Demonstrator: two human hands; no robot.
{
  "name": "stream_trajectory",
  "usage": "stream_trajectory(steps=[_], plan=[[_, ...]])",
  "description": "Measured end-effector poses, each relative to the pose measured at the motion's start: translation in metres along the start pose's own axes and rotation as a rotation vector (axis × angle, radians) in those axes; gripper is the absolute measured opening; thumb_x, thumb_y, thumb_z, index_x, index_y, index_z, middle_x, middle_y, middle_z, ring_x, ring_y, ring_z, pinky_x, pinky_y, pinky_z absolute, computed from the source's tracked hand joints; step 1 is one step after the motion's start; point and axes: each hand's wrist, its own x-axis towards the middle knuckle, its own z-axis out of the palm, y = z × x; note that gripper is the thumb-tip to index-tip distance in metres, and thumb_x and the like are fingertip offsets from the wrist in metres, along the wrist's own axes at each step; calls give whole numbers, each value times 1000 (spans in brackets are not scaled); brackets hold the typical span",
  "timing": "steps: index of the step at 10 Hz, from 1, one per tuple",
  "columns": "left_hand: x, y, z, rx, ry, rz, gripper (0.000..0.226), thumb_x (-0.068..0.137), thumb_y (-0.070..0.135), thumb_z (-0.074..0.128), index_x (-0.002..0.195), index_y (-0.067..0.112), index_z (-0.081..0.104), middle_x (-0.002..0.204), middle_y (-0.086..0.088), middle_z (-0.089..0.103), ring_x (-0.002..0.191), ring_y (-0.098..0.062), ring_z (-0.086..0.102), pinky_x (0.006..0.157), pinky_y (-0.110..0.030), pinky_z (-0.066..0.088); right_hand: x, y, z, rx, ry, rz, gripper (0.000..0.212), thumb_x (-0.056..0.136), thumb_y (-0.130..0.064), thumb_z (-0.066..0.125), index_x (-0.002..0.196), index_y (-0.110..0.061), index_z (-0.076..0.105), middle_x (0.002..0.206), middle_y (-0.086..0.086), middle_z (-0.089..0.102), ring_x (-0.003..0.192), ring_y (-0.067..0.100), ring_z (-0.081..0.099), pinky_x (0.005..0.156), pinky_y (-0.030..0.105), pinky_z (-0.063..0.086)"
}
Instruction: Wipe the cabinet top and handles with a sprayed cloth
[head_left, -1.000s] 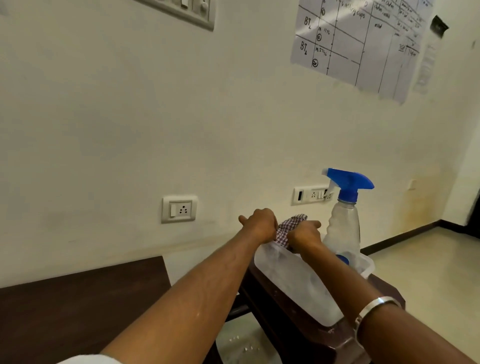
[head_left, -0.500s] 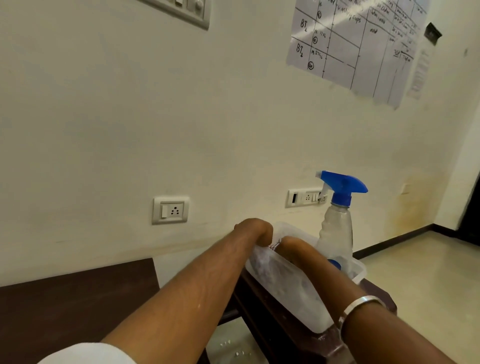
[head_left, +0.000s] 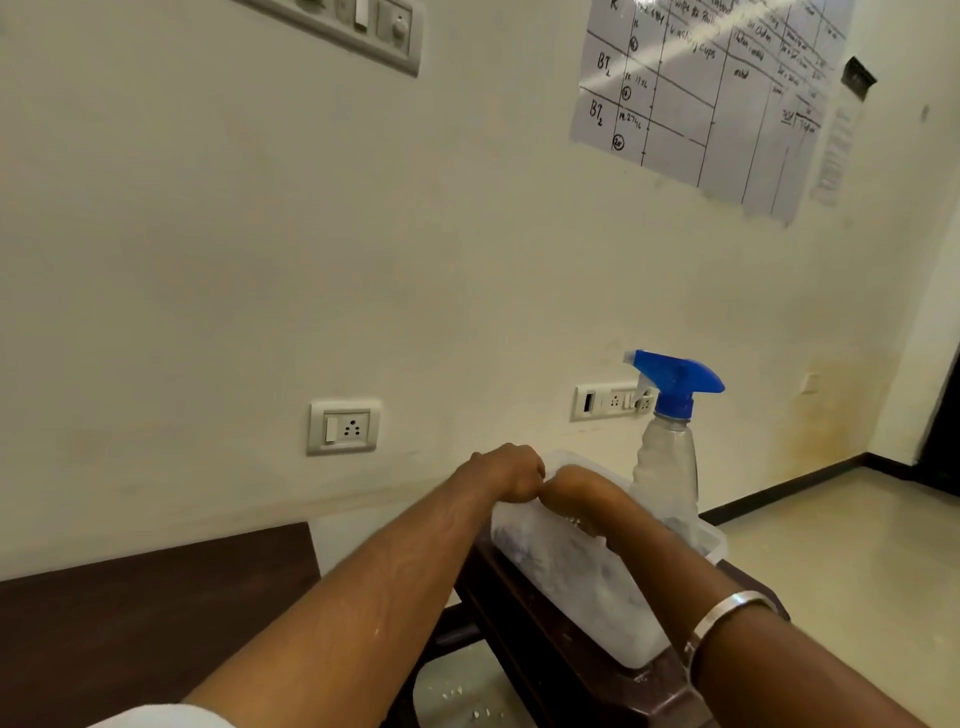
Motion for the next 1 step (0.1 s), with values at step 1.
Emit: stream_trajectory(steps=[1], plan=[[-19,2,-6,49,123,67,41,94,15,45,133,22,52,134,-3,56,121,-26,50,104,-44,34,-13,-16,-9,-38,85,22,37,99,-19,47,132,-2,49,130,15,57,117,25,59,92,28,49]])
